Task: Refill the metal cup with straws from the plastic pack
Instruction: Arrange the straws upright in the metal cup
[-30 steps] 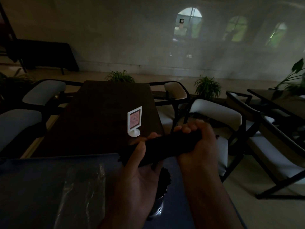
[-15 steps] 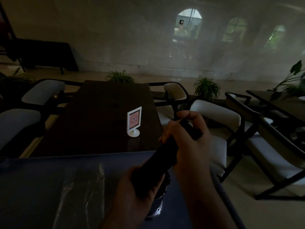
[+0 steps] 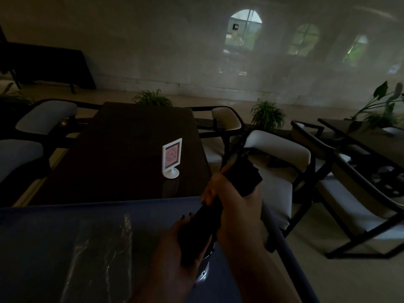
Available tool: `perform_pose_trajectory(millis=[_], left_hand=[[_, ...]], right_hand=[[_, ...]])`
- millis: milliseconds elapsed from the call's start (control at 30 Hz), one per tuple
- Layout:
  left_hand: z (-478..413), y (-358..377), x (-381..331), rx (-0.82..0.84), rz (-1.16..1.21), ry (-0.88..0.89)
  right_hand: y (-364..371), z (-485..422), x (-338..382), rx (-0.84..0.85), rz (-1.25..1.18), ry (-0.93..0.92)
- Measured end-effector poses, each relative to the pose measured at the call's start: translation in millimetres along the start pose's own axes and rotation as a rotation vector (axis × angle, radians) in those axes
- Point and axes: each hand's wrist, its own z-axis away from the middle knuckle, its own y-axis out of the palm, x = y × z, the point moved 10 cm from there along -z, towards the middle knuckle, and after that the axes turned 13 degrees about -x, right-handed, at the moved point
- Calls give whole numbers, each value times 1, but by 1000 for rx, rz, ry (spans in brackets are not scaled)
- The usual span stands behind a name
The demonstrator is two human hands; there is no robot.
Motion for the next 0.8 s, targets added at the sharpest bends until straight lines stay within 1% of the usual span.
perform_pose_trajectory(millis=[67, 200, 300, 433, 533, 667, 733, 800], left_hand=[[1, 2, 0, 29, -14, -1], [5, 6, -5, 76, -37, 2], [-1, 2, -8, 25, -39, 7], [-6, -4, -12, -40, -99, 20], [-7, -4, -7, -51, -95, 23], [-7, 4, 13, 15, -74, -35], [-9, 6, 14, 29, -129, -11], [-9, 7, 11, 45, -193, 8]], right_hand=[[-3, -2, 3, 1, -20, -23], [1, -6, 3, 58, -105, 2], [0, -9, -4, 37, -119, 15], [-8, -5, -20, -6, -108, 47], [-9, -3, -22, -7, -134, 55], [-1, -5, -12, 75, -48, 11], [0, -8, -6, 90, -29, -19], [-3, -13, -4, 79, -48, -1]])
